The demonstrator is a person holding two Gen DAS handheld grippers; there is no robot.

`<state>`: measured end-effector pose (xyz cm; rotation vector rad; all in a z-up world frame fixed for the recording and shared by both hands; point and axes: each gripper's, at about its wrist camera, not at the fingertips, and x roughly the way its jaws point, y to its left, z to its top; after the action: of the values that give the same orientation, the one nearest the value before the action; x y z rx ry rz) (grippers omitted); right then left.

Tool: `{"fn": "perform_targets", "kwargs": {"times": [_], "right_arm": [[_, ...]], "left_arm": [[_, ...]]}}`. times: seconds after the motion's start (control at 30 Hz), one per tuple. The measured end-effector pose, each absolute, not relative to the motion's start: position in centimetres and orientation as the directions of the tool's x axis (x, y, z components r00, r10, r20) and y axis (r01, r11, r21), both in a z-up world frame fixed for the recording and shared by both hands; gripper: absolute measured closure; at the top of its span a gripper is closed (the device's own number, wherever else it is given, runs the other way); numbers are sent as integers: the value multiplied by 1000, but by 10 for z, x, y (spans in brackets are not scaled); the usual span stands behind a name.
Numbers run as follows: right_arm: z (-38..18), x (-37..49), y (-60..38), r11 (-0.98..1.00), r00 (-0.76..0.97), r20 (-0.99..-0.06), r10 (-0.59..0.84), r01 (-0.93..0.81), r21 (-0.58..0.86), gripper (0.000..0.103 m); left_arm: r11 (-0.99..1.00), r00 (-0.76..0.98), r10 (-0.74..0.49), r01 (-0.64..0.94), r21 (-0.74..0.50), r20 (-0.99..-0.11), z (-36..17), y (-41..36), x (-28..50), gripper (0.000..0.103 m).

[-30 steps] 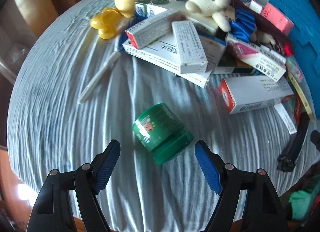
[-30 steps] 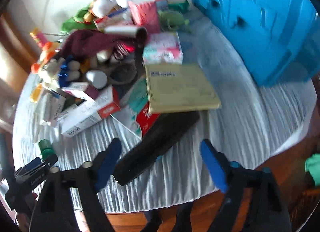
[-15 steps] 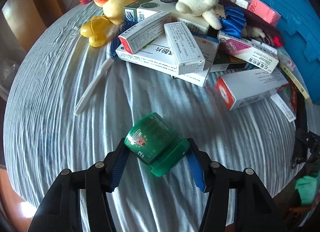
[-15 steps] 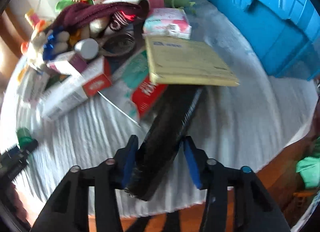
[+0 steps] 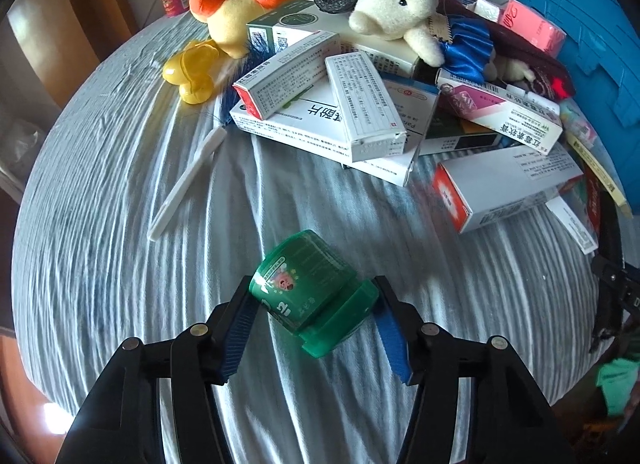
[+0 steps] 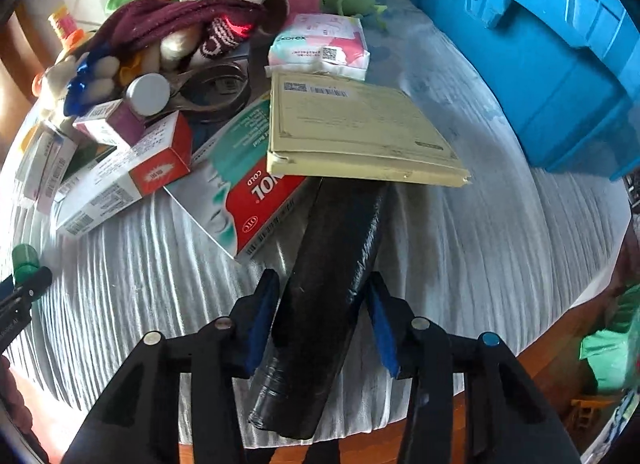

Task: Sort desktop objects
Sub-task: 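Grasp the green bottle with the left tool while the right tool grasps the black rolled tube, then lift the green bottle with the left tool while the right tool carries the black tube over the crate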

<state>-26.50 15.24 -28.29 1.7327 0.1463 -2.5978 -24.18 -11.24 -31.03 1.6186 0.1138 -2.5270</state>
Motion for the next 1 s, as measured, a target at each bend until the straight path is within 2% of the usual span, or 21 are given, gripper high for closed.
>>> {"fn": "perform_targets", "kwargs": {"times": [0.2,0.27,0.3,0.4,0.43,0.63,1.0], "right_arm": [[-278,-265,150,-994,-378,-925,34,80,-69,58],[-276,-265,149,-994,-376,-926,32,84,-69,55],[-276,-265,149,-994,-375,-927,32,86,-69,51],[-273,-264,148,-993,-374,-927,30,93,-70,51],[-272,-263,149,-993,-377,-926,30,96,-71,60],[-260,-247,154,-996,-370,-928,-54,84,25,63],[-217,-237,126,-984,-440,-885,-152,154,92,69]], "left_arm": [[-985,-408,-87,170,18,-909,-309,-102,-241,46],[-985,-410,-93,168,25,-907,-310,-98,-238,46],[-986,-410,-96,162,31,-907,-310,-97,-238,46],[-988,-401,-95,147,38,-911,-308,-93,-238,47],[-988,-400,-89,148,32,-912,-307,-93,-238,47],[-990,-438,-80,142,19,-895,-291,-93,-229,47],[-994,-535,-47,108,-13,-844,-241,-114,-233,47]]}}
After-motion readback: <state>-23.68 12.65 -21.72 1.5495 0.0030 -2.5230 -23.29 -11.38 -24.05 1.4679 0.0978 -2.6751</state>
